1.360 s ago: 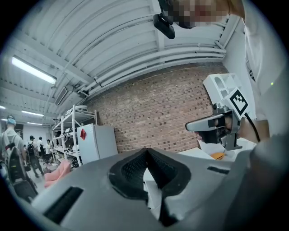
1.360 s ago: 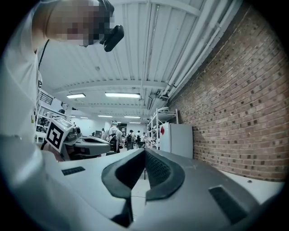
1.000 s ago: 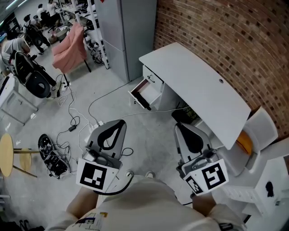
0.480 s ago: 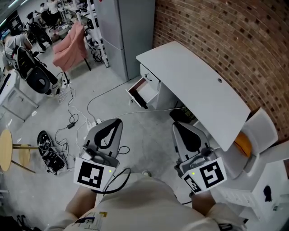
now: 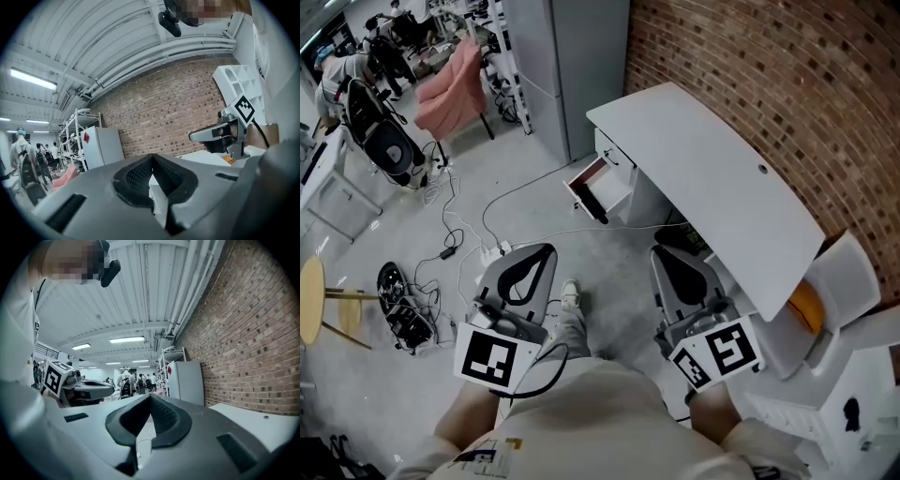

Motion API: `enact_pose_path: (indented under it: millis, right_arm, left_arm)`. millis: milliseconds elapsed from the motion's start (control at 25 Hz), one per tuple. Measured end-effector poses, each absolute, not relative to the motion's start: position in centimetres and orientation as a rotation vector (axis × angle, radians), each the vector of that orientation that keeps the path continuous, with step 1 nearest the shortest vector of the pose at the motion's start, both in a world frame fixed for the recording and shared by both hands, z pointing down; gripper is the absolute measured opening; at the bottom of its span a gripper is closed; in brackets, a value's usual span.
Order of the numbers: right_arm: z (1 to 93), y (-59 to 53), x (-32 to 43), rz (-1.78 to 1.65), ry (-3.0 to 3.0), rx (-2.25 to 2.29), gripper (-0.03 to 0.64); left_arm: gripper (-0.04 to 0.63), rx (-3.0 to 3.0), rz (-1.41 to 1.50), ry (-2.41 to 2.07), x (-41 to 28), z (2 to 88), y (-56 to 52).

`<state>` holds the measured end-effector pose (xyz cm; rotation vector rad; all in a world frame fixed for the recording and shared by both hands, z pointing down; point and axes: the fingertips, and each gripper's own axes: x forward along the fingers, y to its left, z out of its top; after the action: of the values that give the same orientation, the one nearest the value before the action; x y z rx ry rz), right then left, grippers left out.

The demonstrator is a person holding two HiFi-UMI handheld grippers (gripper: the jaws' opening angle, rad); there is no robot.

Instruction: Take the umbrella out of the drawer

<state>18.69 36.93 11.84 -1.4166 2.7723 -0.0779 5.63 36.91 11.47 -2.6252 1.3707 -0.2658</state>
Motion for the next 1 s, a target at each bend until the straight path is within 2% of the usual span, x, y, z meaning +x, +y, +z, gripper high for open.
enact_pose_path:
  millis: [600, 1000]
  right_arm:
    - [16.1, 28.1, 17.7, -0.106, 2.814, -1.438, 0.008]
    - [19.5, 16.1, 15.1, -0.228, 2.874, -1.521, 0.008]
  left_arm:
    - [0.008, -2.647, -0.291, 1.377, 4.7, 15.3, 28.4]
    - [0.008, -2.726, -0.341, 1.334, 2.6, 17.1, 16.1]
